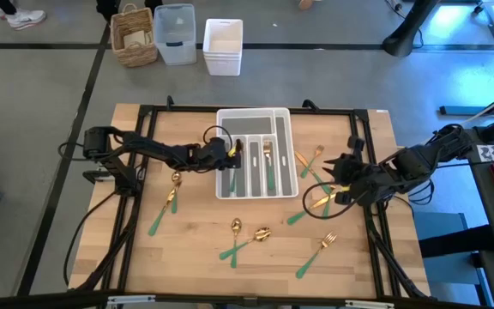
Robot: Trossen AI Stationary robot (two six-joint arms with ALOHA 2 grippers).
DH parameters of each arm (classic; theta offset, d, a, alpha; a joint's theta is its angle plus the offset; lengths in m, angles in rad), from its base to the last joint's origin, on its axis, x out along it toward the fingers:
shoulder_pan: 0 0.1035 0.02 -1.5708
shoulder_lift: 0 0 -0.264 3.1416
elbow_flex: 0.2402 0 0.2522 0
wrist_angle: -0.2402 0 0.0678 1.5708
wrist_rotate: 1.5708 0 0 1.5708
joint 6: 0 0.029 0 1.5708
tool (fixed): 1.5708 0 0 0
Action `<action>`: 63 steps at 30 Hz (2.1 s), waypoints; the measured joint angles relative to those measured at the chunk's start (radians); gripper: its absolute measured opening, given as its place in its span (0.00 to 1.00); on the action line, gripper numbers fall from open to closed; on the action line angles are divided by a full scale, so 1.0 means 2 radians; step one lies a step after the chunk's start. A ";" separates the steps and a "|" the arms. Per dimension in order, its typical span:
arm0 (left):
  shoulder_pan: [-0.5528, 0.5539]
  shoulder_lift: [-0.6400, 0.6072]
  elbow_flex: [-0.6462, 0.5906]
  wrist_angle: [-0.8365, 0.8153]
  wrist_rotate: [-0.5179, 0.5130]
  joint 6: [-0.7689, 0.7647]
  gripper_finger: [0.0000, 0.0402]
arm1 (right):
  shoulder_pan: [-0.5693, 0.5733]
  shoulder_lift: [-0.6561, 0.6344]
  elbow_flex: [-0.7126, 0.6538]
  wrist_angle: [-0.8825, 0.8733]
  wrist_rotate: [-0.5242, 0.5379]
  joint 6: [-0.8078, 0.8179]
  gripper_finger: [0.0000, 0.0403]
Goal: Sort silverware
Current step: Put the middle left side spoon into the silverware organizer, then put the bottom right fork into the silverware organizer
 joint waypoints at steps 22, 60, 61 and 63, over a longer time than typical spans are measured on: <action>0.003 0.000 0.000 0.036 -0.001 -0.054 0.00 | 0.000 0.000 -0.047 0.003 -0.004 0.000 0.20; -0.119 -0.120 0.000 0.100 0.177 0.352 0.01 | 0.000 0.000 -0.266 0.317 -0.286 0.035 0.20; -0.125 -0.118 0.000 0.101 0.177 0.358 0.01 | 0.000 0.001 -0.274 0.338 -0.297 0.023 0.20; -0.136 -0.115 0.000 0.101 0.175 0.372 0.01 | 0.000 0.009 -0.289 0.382 -0.316 0.005 0.20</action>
